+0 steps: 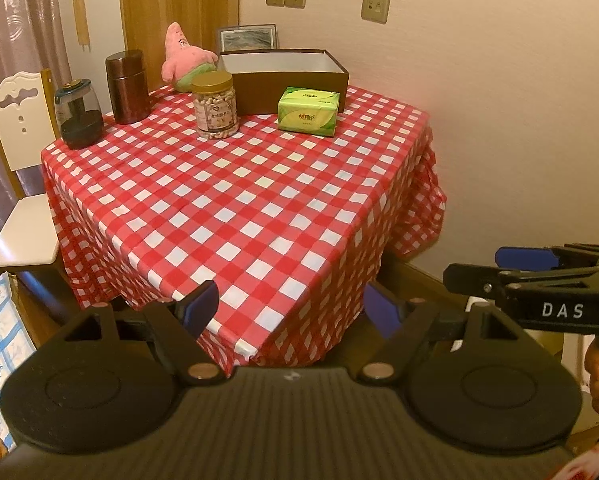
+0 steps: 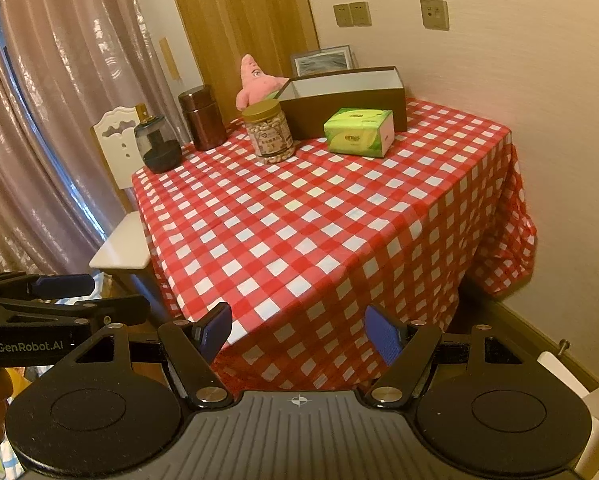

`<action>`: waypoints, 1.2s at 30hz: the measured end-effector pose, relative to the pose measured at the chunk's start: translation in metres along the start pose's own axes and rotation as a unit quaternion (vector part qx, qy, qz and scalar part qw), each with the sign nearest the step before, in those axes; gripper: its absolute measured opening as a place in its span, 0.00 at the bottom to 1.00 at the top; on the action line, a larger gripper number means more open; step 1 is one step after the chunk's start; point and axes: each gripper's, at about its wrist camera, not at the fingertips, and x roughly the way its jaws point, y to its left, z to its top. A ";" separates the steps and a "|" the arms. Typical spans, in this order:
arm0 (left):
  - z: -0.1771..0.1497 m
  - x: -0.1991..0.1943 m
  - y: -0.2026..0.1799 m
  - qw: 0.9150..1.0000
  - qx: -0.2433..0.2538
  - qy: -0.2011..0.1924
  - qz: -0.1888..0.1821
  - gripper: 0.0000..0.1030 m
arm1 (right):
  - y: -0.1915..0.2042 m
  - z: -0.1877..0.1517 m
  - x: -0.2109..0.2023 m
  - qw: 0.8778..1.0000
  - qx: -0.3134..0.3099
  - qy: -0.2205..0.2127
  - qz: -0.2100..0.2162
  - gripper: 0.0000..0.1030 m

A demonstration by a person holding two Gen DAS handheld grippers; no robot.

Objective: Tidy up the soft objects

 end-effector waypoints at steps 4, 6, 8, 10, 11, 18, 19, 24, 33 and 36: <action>0.001 0.001 0.001 1.000 0.000 0.001 0.000 0.76 | -0.001 0.000 0.000 1.000 0.000 0.001 0.000 0.71; 0.001 0.002 0.001 1.000 -0.001 0.002 0.001 0.76 | -0.001 0.001 0.000 1.000 -0.001 0.002 0.001 0.71; 0.001 0.002 0.001 1.000 -0.001 0.002 0.000 0.76 | 0.000 0.002 0.003 1.000 -0.002 0.003 0.001 0.71; 0.001 0.002 0.002 1.000 0.000 0.001 0.000 0.76 | 0.000 0.003 0.006 1.000 -0.002 0.004 0.001 0.71; 0.001 0.003 0.002 1.000 -0.001 0.002 -0.001 0.76 | 0.001 0.003 0.007 1.000 -0.002 0.004 0.000 0.71; 0.002 0.003 0.002 1.000 -0.001 0.002 0.000 0.76 | 0.001 0.003 0.007 1.000 -0.002 0.004 0.001 0.71; 0.002 0.004 0.002 1.000 -0.001 0.002 0.000 0.76 | 0.001 0.003 0.008 1.000 -0.002 0.004 0.000 0.71; 0.002 0.004 0.002 1.000 -0.001 0.002 0.000 0.76 | 0.002 0.003 0.009 1.000 -0.002 0.004 0.000 0.71; 0.003 0.004 0.002 1.000 -0.001 0.003 0.000 0.76 | 0.002 0.003 0.009 1.000 -0.002 0.005 0.001 0.71; 0.003 0.004 0.002 1.000 -0.001 0.003 -0.001 0.76 | 0.002 0.004 0.010 1.000 -0.003 0.005 0.001 0.71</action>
